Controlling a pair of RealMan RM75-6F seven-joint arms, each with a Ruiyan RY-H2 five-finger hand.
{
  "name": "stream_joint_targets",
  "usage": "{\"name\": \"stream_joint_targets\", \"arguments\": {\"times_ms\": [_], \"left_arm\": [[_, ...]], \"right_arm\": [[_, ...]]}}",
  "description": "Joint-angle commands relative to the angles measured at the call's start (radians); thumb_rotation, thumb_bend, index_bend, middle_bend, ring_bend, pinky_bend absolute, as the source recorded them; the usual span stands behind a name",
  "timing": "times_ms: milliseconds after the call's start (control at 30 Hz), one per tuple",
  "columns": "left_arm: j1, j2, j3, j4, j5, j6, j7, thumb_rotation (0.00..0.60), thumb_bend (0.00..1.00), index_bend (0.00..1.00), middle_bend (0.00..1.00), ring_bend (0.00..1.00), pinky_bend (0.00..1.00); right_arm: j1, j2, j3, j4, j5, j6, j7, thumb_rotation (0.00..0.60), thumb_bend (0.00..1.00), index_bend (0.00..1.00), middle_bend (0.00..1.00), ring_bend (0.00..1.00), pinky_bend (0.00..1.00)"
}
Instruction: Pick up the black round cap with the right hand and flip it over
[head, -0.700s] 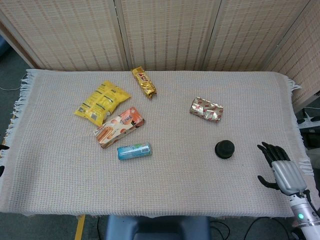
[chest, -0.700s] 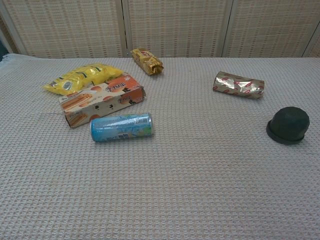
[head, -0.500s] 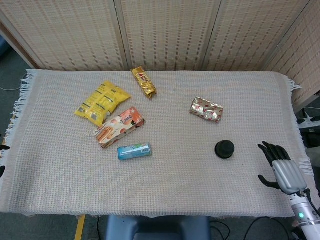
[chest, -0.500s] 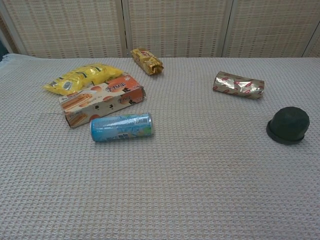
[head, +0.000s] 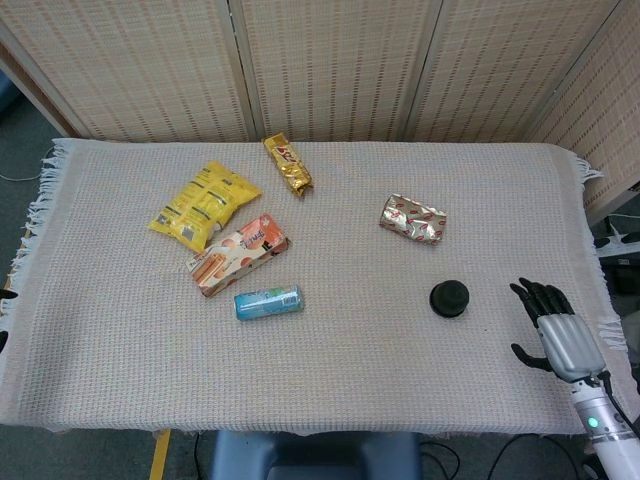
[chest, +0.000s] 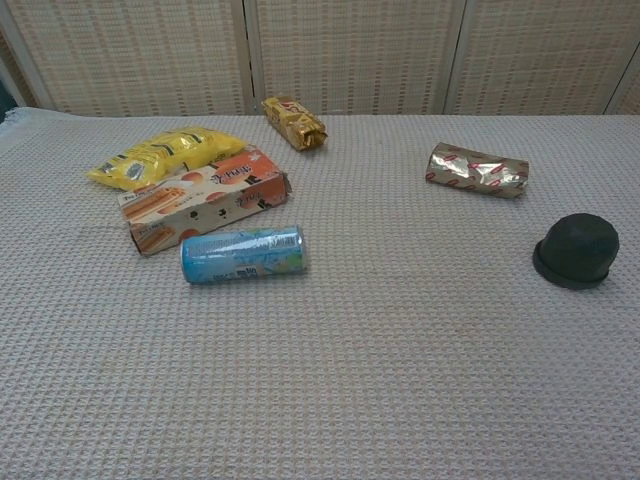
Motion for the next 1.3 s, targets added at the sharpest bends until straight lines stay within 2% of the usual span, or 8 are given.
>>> {"name": "stream_joint_targets", "arguments": {"times_ms": [33,200,300,500,733,1100,1300], "left_arm": [[0.01,-0.003,-0.003,0.004,0.01,0.029,-0.013,0.6,0.44,0.26,0.0,0.0,0.23],[0.014,-0.009,-0.005,0.019,0.017,0.042,-0.026,0.6,0.44,0.26,0.0,0.0,0.23],[0.013,-0.009,-0.005,0.021,0.017,0.041,-0.026,0.6,0.44,0.26,0.0,0.0,0.23],[0.013,-0.01,-0.005,0.023,0.016,0.04,-0.028,0.6,0.44,0.25,0.0,0.0,0.23],[0.014,-0.006,-0.007,0.027,0.011,0.04,-0.039,0.6,0.44,0.26,0.0,0.0,0.23],[0.013,-0.003,-0.008,0.027,0.01,0.038,-0.044,0.6,0.44,0.26,0.0,0.0,0.23],[0.012,-0.002,-0.007,0.026,0.009,0.033,-0.04,0.6,0.44,0.26,0.0,0.0,0.23]], "right_arm": [[0.021,-0.012,0.013,0.012,0.001,-0.016,0.001,0.6,0.21,0.0,0.0,0.0,0.08],[0.091,-0.032,0.077,0.024,0.116,-0.117,-0.055,0.6,0.21,0.0,0.0,0.0,0.08],[0.148,-0.041,0.113,0.032,0.223,-0.23,-0.06,0.6,0.21,0.0,0.0,0.0,0.08],[0.252,-0.064,0.146,0.08,0.36,-0.423,-0.06,0.6,0.21,0.0,0.0,0.0,0.08],[0.329,-0.086,0.132,0.095,0.434,-0.562,-0.072,0.6,0.21,0.01,0.0,0.0,0.09],[0.402,-0.134,0.101,0.147,0.523,-0.646,-0.1,0.6,0.21,0.05,0.0,0.0,0.1],[0.424,-0.156,0.09,0.165,0.54,-0.647,-0.107,0.6,0.21,0.08,0.0,0.0,0.12]]}}
